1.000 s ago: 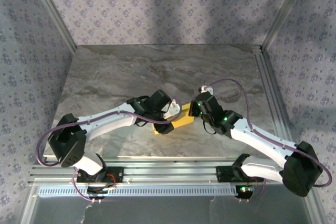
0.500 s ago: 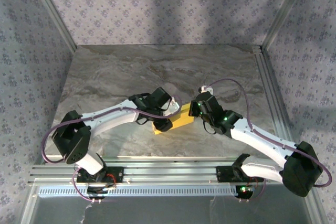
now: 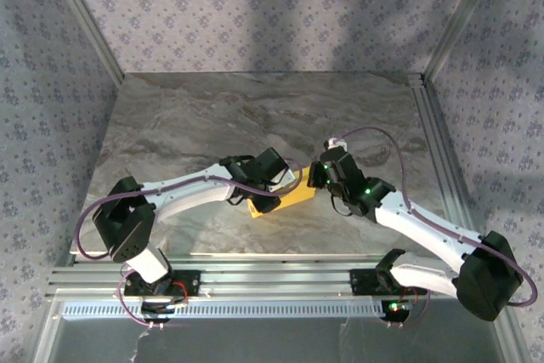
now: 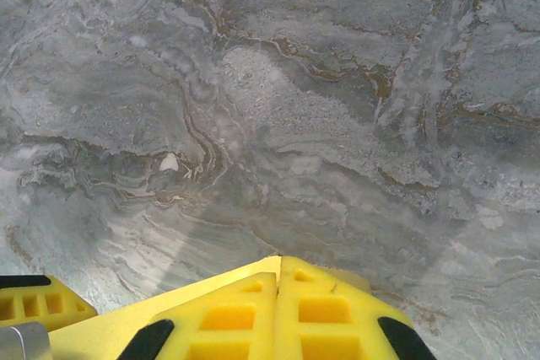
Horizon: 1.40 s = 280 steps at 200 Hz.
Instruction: Fold the paper box
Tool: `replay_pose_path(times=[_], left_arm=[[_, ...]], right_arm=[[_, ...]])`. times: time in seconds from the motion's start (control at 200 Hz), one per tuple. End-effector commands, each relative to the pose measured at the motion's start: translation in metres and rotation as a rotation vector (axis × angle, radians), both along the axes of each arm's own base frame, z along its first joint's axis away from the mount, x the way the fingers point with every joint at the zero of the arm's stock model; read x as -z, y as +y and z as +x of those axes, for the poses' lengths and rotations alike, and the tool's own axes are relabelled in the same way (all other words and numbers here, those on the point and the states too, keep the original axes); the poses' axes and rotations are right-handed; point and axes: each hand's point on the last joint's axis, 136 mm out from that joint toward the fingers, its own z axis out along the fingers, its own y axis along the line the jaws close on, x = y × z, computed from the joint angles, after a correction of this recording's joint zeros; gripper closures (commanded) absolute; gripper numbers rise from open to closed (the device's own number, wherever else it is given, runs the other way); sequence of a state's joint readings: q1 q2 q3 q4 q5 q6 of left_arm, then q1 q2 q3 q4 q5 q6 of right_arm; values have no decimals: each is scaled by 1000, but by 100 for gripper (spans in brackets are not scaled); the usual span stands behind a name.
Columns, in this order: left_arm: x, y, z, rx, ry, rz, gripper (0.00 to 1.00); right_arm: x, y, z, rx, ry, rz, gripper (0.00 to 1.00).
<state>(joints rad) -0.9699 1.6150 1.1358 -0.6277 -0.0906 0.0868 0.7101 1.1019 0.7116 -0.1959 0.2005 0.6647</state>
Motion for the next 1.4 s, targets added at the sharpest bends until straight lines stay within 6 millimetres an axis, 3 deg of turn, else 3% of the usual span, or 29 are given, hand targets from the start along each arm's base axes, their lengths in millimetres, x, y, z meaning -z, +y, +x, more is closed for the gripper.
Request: replay_pose_path(times=[0.0, 0.105, 0.245, 0.37, 0.54, 0.75, 1.089, 1.224, 1.394], left_arm=[[26, 2, -9, -14, 54, 31, 90], [26, 1, -11, -9, 57, 30, 95], [24, 0, -11, -10, 54, 35, 100], [21, 1, -10, -15, 44, 44, 100], [18, 1, -9, -15, 33, 52, 100], [17, 1, -7, -17, 25, 58, 100], [18, 2, -5, -28, 17, 65, 100], [17, 2, -4, -30, 15, 65, 100], [17, 4, -3, -39, 18, 65, 100]], right_arm=[[23, -12, -16, -22, 102, -49, 100], [14, -18, -16, -3, 105, -29, 84], [-16, -30, -16, 51, 55, 33, 61], [-36, -39, -8, 107, 43, 105, 55], [-36, -28, 10, 91, 35, 153, 59], [-20, -14, 32, 12, 2, 68, 83], [-2, -13, 27, -42, -26, -89, 93], [12, -17, 27, -36, -17, -135, 100], [31, -17, 23, -45, 0, -171, 100]])
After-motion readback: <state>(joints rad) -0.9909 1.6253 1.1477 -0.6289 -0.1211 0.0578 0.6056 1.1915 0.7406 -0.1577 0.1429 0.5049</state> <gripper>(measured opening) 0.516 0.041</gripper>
